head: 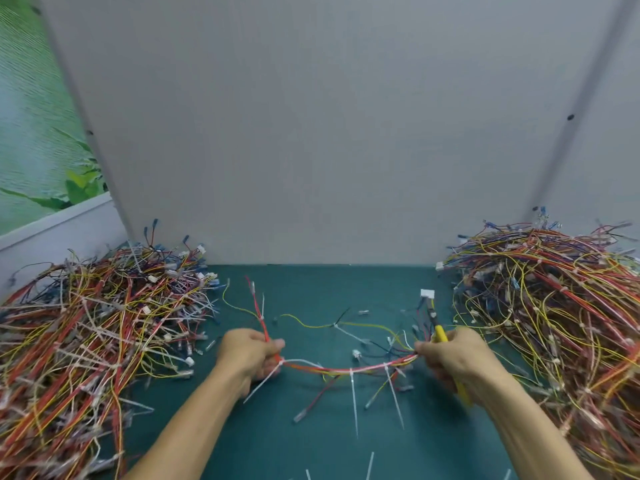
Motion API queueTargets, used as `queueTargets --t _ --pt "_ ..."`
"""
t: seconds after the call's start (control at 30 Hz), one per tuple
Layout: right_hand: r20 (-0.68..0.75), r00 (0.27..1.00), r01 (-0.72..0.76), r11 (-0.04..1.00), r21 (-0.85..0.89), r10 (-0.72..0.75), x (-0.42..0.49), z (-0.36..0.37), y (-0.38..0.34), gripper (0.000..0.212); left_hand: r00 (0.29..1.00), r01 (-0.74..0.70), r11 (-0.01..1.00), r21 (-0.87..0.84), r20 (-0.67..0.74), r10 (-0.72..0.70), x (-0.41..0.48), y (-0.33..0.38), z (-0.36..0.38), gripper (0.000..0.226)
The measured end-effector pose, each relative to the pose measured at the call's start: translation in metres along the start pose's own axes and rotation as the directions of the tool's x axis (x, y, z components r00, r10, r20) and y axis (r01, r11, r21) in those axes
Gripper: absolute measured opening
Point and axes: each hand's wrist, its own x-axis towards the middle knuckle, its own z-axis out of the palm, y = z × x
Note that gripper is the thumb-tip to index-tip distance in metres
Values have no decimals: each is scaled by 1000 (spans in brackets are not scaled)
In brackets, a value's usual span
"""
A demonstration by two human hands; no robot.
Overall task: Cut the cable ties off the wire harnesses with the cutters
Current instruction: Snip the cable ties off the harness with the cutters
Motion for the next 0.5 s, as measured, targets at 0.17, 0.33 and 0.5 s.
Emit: queueTargets --t 0.17,0.33,0.5 --pt "129 991 94 843 -530 -30 -31 -30 -10 59 1000 -5 992 123 6 5 -3 -13 -7 16" --pt "38 996 76 581 -810 -78 -59 -62 -31 60 997 -67 982 178 -30 73 -6 -16 -7 14" --pt "-107 872 201 548 -812 -477 -90 -42 -62 50 996 -74 981 177 -35 82 -7 -16 -6 14"
